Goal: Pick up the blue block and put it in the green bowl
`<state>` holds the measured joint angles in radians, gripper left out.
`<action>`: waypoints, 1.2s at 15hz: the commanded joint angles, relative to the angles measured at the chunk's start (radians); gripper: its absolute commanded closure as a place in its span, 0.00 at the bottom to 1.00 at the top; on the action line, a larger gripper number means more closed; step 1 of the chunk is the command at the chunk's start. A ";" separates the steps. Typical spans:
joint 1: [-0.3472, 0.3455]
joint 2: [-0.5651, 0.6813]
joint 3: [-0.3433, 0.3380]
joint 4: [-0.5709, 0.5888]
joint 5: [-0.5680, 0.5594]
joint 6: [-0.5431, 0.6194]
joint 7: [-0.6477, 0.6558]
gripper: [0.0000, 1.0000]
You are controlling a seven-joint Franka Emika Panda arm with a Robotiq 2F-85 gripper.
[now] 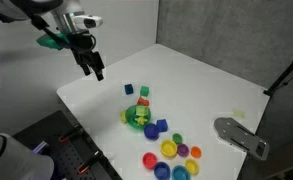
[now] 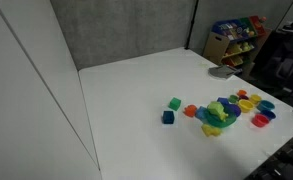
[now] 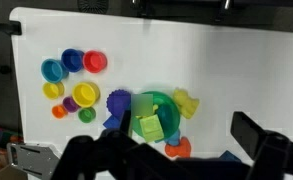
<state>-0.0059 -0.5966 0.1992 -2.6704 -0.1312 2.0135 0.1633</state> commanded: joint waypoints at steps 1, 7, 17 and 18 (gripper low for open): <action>0.022 0.003 -0.021 0.002 -0.012 -0.003 0.011 0.00; 0.021 0.041 -0.019 0.021 -0.015 0.020 0.015 0.00; 0.007 0.350 -0.048 0.184 -0.018 0.230 0.008 0.00; 0.009 0.391 -0.053 0.210 -0.013 0.250 0.008 0.00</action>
<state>-0.0001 -0.3325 0.1677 -2.5555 -0.1313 2.2278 0.1633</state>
